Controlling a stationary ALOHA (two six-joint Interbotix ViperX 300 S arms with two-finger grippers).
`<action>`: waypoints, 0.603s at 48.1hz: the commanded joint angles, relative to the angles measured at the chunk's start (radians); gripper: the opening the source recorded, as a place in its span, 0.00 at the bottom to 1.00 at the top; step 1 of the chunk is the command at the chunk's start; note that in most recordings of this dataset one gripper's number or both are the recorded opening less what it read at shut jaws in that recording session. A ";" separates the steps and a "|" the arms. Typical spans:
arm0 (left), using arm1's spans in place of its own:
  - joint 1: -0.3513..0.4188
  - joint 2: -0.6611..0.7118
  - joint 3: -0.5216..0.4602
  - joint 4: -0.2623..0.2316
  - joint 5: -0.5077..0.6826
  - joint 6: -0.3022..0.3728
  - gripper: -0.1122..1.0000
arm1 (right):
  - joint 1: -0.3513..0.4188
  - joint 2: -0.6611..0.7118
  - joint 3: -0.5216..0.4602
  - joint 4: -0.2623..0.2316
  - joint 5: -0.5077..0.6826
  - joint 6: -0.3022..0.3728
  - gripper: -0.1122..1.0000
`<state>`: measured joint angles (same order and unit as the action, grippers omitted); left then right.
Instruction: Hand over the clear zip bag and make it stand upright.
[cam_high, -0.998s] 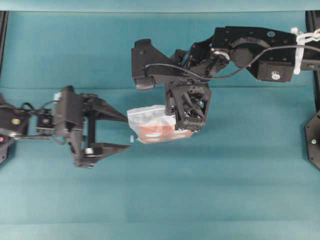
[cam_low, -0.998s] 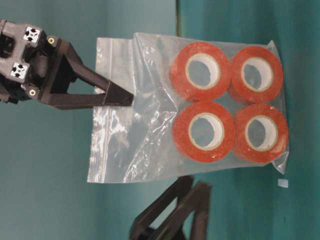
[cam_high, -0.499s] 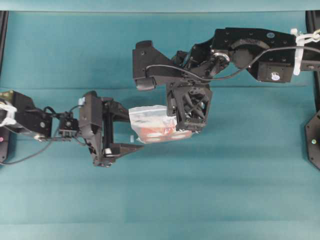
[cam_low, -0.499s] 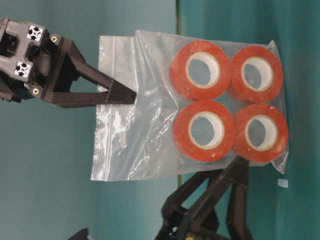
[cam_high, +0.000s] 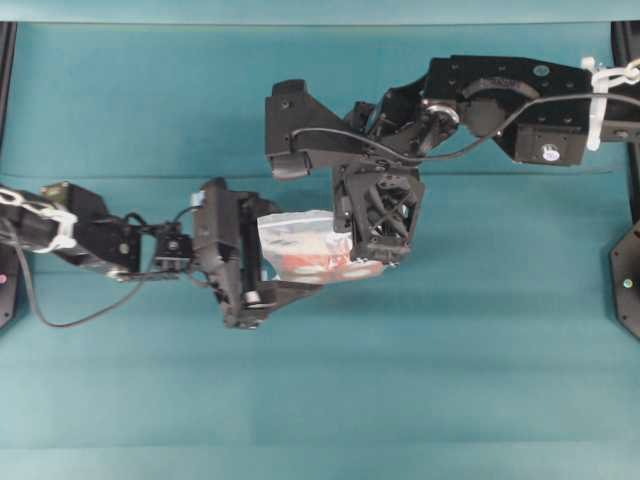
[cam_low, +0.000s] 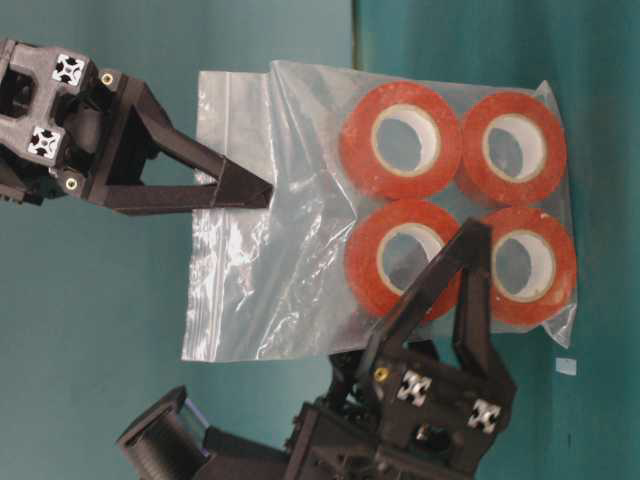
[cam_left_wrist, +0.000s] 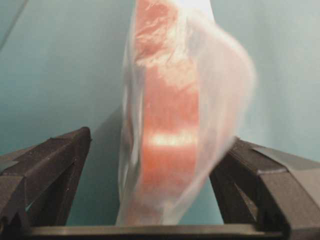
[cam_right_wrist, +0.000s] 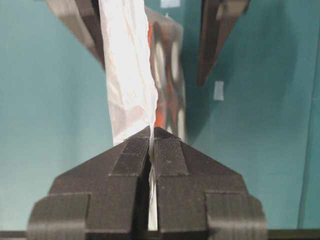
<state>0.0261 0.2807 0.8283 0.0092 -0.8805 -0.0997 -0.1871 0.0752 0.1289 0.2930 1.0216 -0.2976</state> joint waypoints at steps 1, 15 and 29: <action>-0.003 0.006 -0.023 0.002 -0.006 -0.002 0.95 | 0.002 -0.020 -0.005 0.002 -0.005 0.011 0.11; -0.003 0.021 -0.061 0.002 -0.006 -0.008 0.95 | 0.003 -0.020 -0.002 0.002 -0.003 0.011 0.11; -0.006 0.025 -0.072 0.000 0.064 -0.008 0.82 | 0.003 -0.025 0.011 0.002 -0.005 0.009 0.11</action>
<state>0.0245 0.3083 0.7716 0.0092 -0.8314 -0.1089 -0.1871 0.0736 0.1457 0.2915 1.0216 -0.2976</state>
